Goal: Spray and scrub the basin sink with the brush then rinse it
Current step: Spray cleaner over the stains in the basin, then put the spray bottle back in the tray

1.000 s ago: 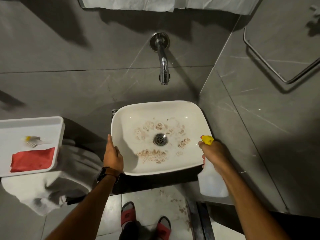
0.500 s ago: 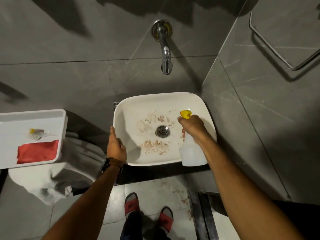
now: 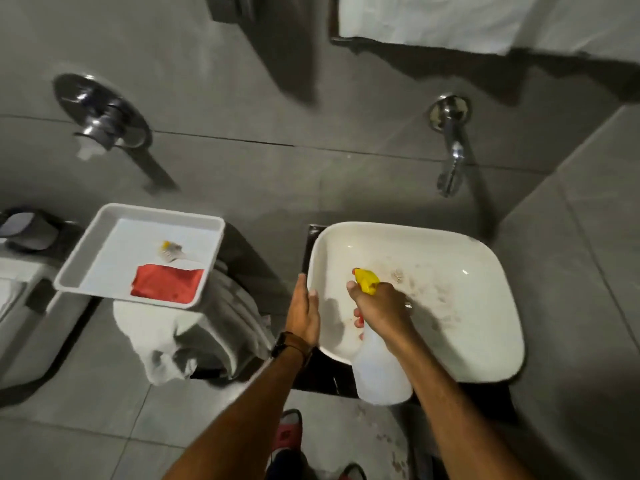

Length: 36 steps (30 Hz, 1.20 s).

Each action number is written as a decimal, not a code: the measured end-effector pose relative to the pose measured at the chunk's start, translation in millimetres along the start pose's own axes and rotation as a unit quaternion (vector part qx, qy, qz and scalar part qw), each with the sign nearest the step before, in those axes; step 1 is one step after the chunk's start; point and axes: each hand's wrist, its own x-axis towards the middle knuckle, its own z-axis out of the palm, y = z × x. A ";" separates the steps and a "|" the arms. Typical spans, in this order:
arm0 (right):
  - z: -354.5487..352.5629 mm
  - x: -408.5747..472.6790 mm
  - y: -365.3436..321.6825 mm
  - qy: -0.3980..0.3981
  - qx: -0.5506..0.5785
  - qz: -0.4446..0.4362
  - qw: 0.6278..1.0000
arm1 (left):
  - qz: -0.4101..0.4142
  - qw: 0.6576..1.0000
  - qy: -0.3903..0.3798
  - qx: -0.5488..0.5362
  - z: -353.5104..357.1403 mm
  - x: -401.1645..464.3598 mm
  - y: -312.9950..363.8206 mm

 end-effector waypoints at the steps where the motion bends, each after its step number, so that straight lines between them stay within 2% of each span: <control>1: 6.6 0.5 -4.1 -0.002 0.003 -0.007 1.000 | -0.021 0.999 0.019 -0.018 -4.6 1.3 -2.9; 6: 64.6 14.6 -45.7 -0.027 -0.033 -0.092 0.995 | -0.076 0.983 0.158 -0.058 -79.8 22.8 -36.1; 13: 203.9 27.4 -119.4 -0.127 -0.067 -0.194 0.970 | -0.137 0.939 0.311 -0.050 -223.0 62.8 -100.2; 19: 340.0 43.1 -183.5 -0.181 -0.124 -0.291 0.931 | -0.150 0.921 0.357 -0.046 -300.2 91.1 -164.3; 23: 427.3 64.2 -214.3 -0.209 -0.135 -0.322 0.913 | -0.168 0.908 0.378 -0.066 -334.1 117.0 -202.9; 28: 521.6 83.1 -228.6 -0.277 -0.103 -0.345 0.891 | -0.190 0.909 0.370 -0.025 -355.0 141.1 -241.6; 31: 571.4 97.5 -228.5 -0.334 -0.098 -0.373 0.860 | -0.195 0.913 0.358 -0.001 -362.1 153.5 -261.8; 36: 612.6 114.6 -234.7 -0.397 -0.053 -0.397 0.826 | -0.192 0.919 0.344 0.005 -359.1 163.8 -274.6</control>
